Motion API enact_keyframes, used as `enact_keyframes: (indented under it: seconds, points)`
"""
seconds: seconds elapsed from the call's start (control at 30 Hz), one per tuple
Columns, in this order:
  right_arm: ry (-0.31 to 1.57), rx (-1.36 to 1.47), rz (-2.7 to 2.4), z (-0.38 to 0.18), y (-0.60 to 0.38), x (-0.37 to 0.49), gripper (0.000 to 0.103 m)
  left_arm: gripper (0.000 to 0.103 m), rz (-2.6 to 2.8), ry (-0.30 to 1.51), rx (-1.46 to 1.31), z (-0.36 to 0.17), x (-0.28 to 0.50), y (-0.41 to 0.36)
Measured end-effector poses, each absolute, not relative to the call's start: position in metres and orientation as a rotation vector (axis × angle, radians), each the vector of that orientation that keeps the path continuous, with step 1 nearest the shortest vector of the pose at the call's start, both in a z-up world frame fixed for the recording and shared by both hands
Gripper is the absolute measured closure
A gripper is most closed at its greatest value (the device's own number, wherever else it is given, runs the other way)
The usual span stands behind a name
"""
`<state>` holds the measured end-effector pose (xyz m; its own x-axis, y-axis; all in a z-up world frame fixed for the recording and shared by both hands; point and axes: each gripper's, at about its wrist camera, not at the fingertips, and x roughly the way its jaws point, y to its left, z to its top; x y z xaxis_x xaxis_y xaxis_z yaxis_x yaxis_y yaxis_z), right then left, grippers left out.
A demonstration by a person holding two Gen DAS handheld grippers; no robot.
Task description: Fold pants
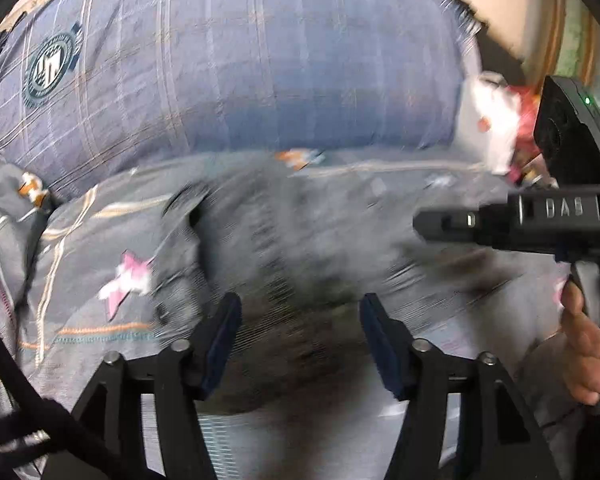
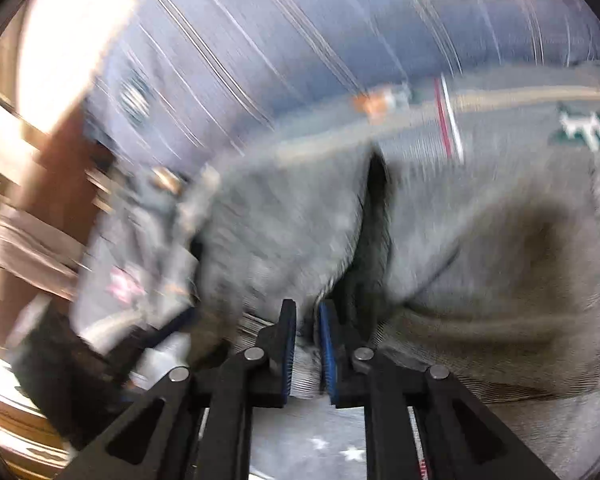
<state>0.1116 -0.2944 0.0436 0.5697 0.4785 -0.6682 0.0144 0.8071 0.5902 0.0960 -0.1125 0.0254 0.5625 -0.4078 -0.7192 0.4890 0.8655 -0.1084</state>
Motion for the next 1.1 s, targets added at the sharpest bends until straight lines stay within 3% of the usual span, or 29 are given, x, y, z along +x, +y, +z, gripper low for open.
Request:
enact_keyframes:
  seconds: [0.03,0.1,0.17,0.2,0.3,0.43,0.6,0.73,0.8,0.83,0.87,0.93,0.97,1.1]
  points:
    - [0.886,0.604,0.295,0.056,-0.305,0.104,0.086,0.036,-0.572,0.803,0.099,0.035,0.09,-0.124]
    - [0.821,0.623,0.28,0.075,-0.332,0.09,0.07,0.035,-0.638,0.794,0.126,0.042,0.082,-0.149]
    - [0.801,0.62,0.222,0.082,-0.358,0.076,0.014,0.035,-0.69,0.801,0.153,0.043,0.077,-0.177]
    - [0.786,0.615,0.168,0.083,-0.371,0.068,0.012,0.035,-0.708,0.805,0.166,0.041,0.075,-0.19]
    - [0.775,0.574,-0.065,0.083,-0.418,0.04,0.012,0.035,-0.751,0.849,0.22,0.023,0.081,-0.234]
    - [0.7,0.783,-0.105,0.067,-0.472,0.01,0.012,0.035,-0.851,0.899,0.304,-0.001,0.072,-0.295]
    - [0.693,0.82,-0.192,0.057,-0.494,-0.006,0.014,0.035,-0.948,0.923,0.423,-0.024,0.054,-0.353]
    - [0.714,0.891,-0.221,0.037,-0.518,-0.008,0.029,0.035,-0.939,0.92,0.502,-0.04,0.045,-0.383]
    - [0.726,0.933,-0.216,0.027,-0.526,-0.008,0.031,0.037,-0.906,0.919,0.524,-0.047,0.047,-0.39]
    - [0.734,0.954,-0.211,0.021,-0.529,-0.006,0.032,0.042,-0.89,0.906,0.527,-0.048,0.046,-0.39]
    - [0.74,0.977,-0.206,0.015,-0.532,-0.005,0.033,0.055,-0.871,0.878,0.535,-0.048,0.045,-0.391]
    - [0.756,1.014,-0.193,0.005,-0.536,-0.004,0.036,0.066,-0.853,0.847,0.565,-0.047,0.043,-0.393]
    - [0.764,1.029,-0.191,0.001,-0.537,-0.003,0.036,0.078,-0.86,0.849,0.556,-0.045,0.044,-0.391]
    - [0.803,1.085,-0.15,-0.015,-0.538,0.003,0.036,0.085,-0.887,0.917,0.417,-0.033,0.06,-0.374]
